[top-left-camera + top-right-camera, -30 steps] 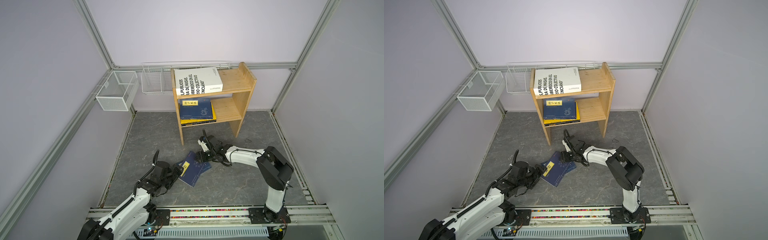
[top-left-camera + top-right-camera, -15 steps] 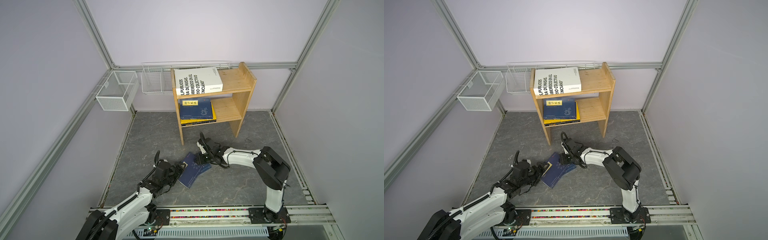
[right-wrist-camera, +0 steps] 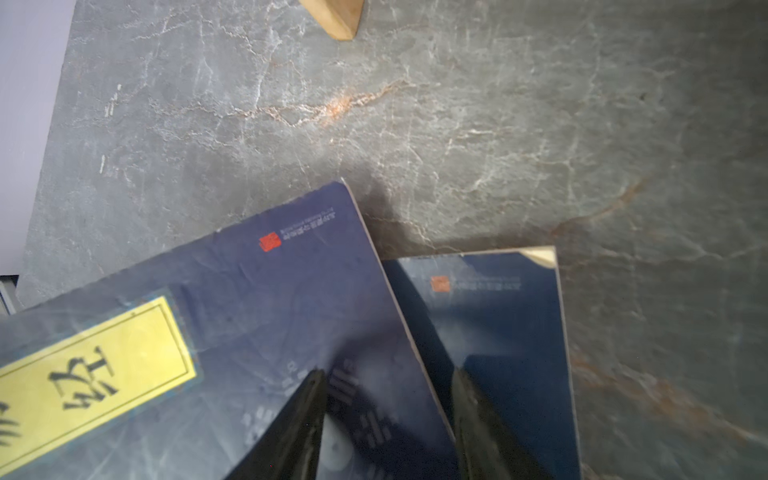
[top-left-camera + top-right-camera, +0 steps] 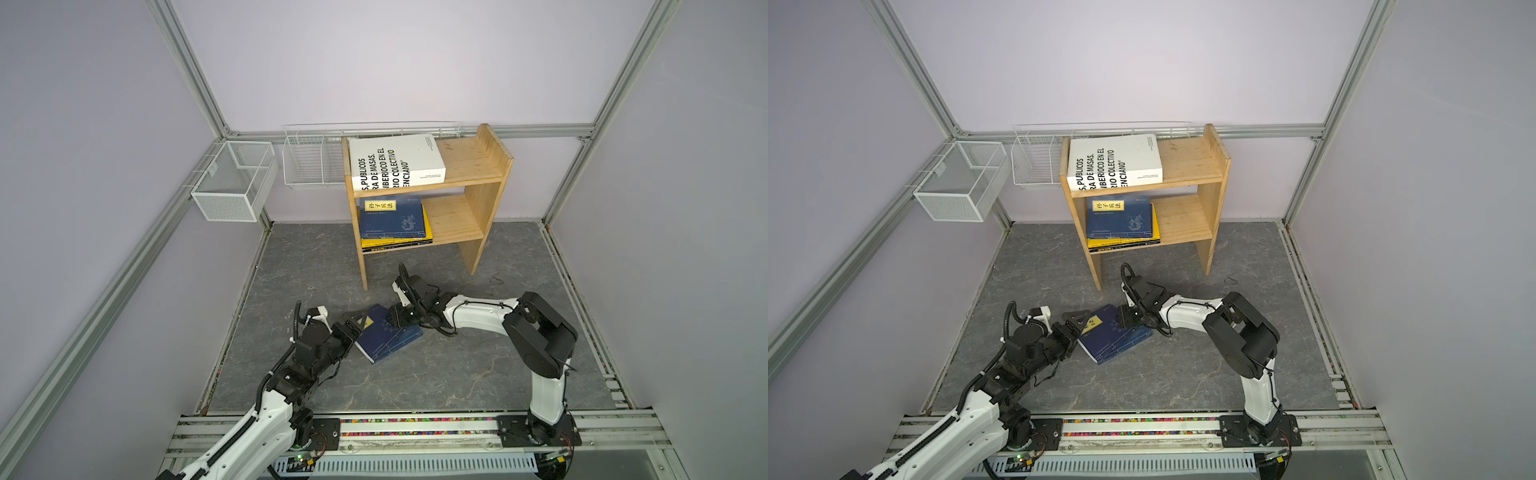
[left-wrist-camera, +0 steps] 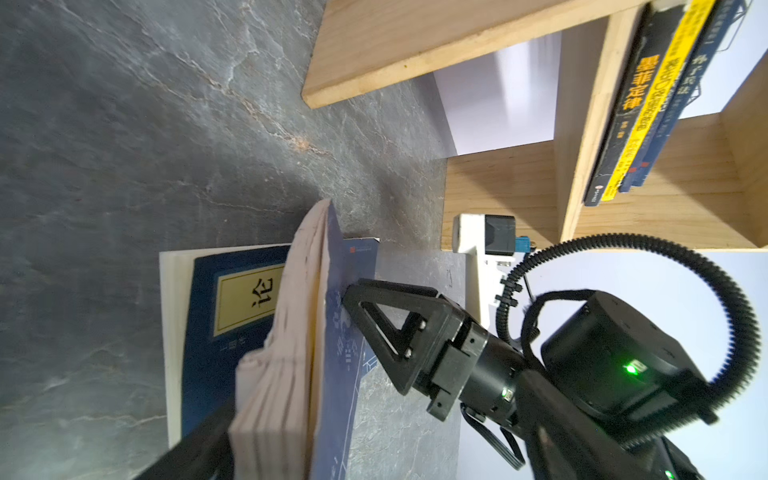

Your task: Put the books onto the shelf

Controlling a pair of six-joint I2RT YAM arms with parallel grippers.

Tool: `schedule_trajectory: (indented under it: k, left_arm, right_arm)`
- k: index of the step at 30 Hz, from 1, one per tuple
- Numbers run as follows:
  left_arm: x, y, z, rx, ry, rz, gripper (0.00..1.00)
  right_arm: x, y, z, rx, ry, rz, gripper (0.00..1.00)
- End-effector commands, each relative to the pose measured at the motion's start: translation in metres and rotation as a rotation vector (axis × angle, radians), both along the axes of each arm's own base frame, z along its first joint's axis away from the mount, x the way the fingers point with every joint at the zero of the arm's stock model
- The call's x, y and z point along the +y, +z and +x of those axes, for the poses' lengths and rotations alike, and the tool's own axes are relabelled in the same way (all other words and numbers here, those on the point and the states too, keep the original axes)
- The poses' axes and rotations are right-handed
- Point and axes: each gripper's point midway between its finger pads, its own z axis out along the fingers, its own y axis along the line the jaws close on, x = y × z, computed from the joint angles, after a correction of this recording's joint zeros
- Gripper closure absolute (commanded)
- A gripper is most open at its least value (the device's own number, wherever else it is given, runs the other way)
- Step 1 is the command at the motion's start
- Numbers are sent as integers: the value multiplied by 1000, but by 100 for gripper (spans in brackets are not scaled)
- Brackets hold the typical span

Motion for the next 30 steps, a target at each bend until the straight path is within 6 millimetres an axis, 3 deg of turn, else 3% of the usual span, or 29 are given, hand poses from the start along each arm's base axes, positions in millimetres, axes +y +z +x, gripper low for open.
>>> schedule_trajectory:
  k: [1, 8, 18, 26, 30]
  left_arm:
    - [-7, 45, 7, -111, -6, -92, 9]
    - [-5, 81, 12, -216, 8, -109, 8]
    - [7, 71, 18, -212, 82, -71, 7]
    - [14, 95, 15, -262, 117, -125, 7]
    - [11, 99, 24, -284, 136, -198, 4]
  right_arm:
    - [-23, -55, -32, 156, 7, -143, 48]
    - [-21, -61, -33, 175, 8, -143, 49]
    - [-25, -65, -34, 182, 0, -155, 50]
    - [-21, -67, -35, 190, 4, -146, 51]
    - [-19, -65, -35, 193, 8, -133, 51]
